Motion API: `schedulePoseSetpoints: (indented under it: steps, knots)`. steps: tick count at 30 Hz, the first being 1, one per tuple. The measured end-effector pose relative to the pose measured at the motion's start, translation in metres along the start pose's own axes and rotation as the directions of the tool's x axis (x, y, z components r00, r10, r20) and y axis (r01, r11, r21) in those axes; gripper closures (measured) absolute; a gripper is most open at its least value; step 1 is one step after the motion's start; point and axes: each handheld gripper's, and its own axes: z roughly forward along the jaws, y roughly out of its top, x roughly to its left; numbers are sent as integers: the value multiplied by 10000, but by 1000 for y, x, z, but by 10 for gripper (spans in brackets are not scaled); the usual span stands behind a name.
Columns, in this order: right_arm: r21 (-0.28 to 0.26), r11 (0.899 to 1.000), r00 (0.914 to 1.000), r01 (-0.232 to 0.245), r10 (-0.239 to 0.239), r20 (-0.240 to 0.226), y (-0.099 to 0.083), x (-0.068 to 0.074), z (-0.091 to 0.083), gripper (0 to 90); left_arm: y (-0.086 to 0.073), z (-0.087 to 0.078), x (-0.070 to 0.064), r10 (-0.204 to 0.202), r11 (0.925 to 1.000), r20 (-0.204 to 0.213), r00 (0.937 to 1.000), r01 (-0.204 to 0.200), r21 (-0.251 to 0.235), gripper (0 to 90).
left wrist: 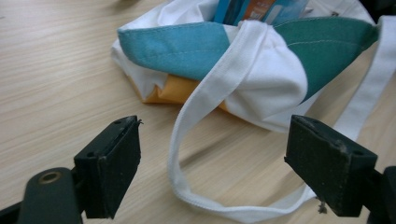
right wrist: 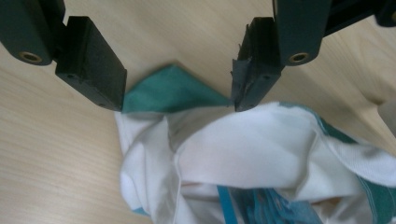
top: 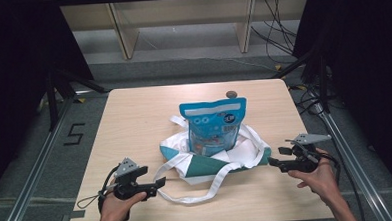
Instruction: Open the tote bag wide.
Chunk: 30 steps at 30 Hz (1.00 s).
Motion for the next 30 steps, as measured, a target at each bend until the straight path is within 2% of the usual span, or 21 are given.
schedulePoseSetpoints:
  steps: [3,5,6,7,9,10,11,12,13,15,16,17,20,22,23,24,25,26,27,28,30]
  knots:
    - [49,9999,9997,94,-93,-207,-8,3,-1,356,-7,0,-1,-5,10000,-25,10000,5,2,171]
    - [-6,9996,9996,289,-289,-66,-13,3,-2,355,-9,0,-1,75,10000,39,10000,-76,59,171]
    - [78,9995,9995,309,-310,51,-15,5,-3,355,-10,-1,-2,157,9998,-69,9999,-156,114,171]
    - [114,9998,9998,177,-176,-81,-18,6,-2,355,-11,-1,-3,175,9998,-40,9998,-175,87,171]
    - [214,9997,9999,144,-145,66,-22,7,-3,355,-14,0,-4,185,9997,-8,9998,-185,173,172]
    - [161,9997,9998,191,-189,-81,-23,7,-1,355,-15,-1,-5,232,9994,-91,9997,-230,245,172]
    - [355,9989,9996,298,-297,-24,-25,7,-2,355,-17,-1,-6,201,9996,-56,9998,-200,201,171]
    - [219,9997,10000,69,-69,8,-27,9,-1,355,-19,-1,-7,117,9997,-72,9999,-116,197,171]
    - [205,9993,9995,308,-305,-112,-28,7,0,355,-20,-1,-8,123,9997,-48,9999,-123,191,171]
    - [326,9995,9998,-42,49,-212,-32,14,0,354,-23,-1,-8,248,9992,-61,9997,-246,308,171]
    - [337,9988,9993,345,-340,-171,-33,13,-1,355,-25,-2,-9,241,9990,-62,9997,-238,370,171]
    - [442,9990,9996,53,-41,-280,-34,17,-1,354,-27,-2,-10,207,9993,-104,9997,-204,313,172]
    - [429,9980,9986,467,-456,-269,-39,23,-2,352,-31,-3,-14,143,9995,-80,9999,-141,288,171]
    - [475,9975,9977,523,-501,-466,-43,27,-1,330,-33,-4,-18,257,9992,-218,9994,-250,310,171]
    - [559,9964,9976,640,-625,-281,-45,29,-1,329,-33,-5,-20,259,9992,-149,9996,-254,319,171]
    - [594,9963,9977,626,-610,-287,-47,32,-2,328,-34,-4,-22,281,9994,-91,9996,-280,186,171]
    - [669,9963,9981,537,-514,-350,-49,35,-2,329,-35,-5,-23,499,9981,-83,9987,-496,359,171]
    - [669,9963,9981,537,-514,-350,-49,35,-2,329,-35,-5,-23,499,9981,-83,9987,-496,359,171]
    - [634,9959,9965,641,-604,-575,-50,36,-2,329,-36,-5,-26,445,9984,-121,9989,-440,365,171]
    - [688,9946,9958,776,-740,-533,-53,38,-3,328,-37,-4,-28,417,9986,-141,9990,-412,320,171]
    - [729,9946,9961,739,-701,-538,-57,41,-3,328,-38,-4,-28,586,9976,-77,9982,-583,366,171]
